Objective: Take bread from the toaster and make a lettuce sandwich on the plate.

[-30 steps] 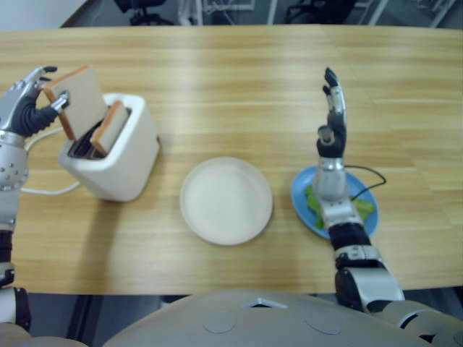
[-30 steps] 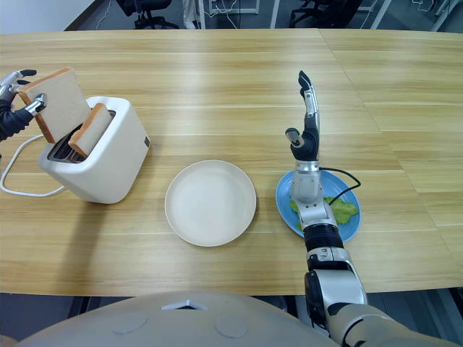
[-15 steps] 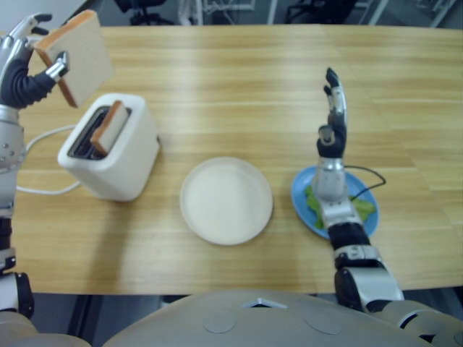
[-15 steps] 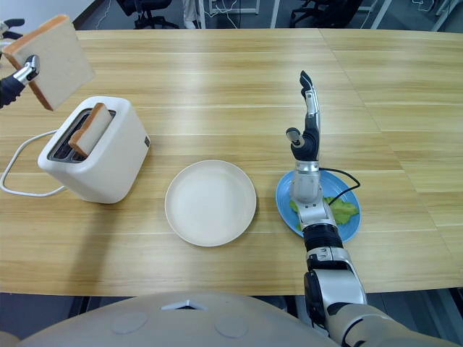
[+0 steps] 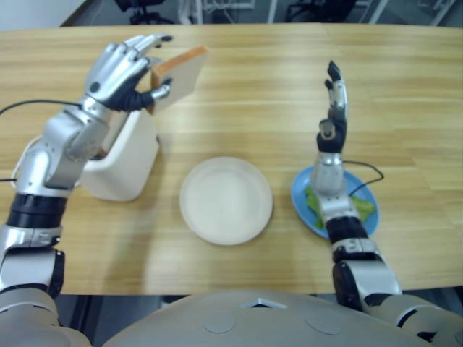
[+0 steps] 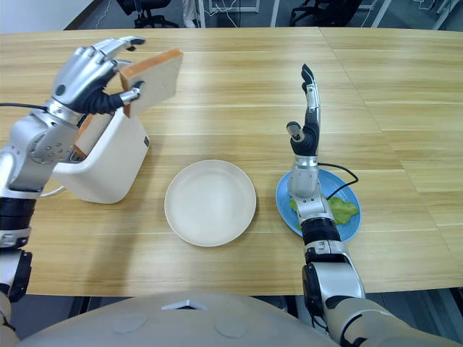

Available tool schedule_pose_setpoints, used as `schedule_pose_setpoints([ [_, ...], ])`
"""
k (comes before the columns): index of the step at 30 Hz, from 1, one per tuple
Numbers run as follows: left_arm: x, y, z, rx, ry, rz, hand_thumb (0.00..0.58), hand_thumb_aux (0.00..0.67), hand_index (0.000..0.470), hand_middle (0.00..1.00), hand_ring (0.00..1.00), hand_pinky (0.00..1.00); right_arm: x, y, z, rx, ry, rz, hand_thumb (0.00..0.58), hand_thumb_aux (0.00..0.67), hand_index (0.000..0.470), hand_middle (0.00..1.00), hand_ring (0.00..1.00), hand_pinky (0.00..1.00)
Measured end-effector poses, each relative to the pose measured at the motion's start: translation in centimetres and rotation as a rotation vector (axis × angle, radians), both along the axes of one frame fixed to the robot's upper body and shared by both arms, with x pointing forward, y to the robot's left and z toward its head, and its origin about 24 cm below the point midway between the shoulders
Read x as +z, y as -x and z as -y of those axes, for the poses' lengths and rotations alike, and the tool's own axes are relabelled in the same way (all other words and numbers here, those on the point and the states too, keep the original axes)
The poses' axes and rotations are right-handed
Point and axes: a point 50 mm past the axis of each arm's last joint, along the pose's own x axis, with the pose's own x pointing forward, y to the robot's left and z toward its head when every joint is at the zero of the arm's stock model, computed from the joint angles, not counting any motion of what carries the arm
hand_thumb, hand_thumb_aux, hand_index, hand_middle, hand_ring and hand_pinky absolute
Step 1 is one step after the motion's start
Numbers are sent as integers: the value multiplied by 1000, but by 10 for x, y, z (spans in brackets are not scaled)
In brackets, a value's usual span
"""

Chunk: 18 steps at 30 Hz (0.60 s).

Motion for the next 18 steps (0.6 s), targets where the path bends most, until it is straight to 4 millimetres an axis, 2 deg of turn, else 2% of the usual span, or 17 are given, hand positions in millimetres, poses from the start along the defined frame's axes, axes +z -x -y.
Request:
schedule_pose_setpoints([
  [8, -36, 3, 34, -101, -124, -33, 580, 670, 460, 1000, 1000, 1000, 5, -1, 7, -14, -4, 16, 0, 0, 0, 0, 0, 0],
  [12, -51, 6, 42, -136, -162, -46, 580, 670, 460, 1000, 1000, 1000, 6, -2, 7, -14, -3, 19, 0, 0, 0, 0, 0, 0],
  [18, -88, 16, 53, -183, -245, -115, 580, 670, 460, 1000, 1000, 1000, 6, -2, 7, -13, -3, 19, 0, 0, 0, 0, 0, 0],
])
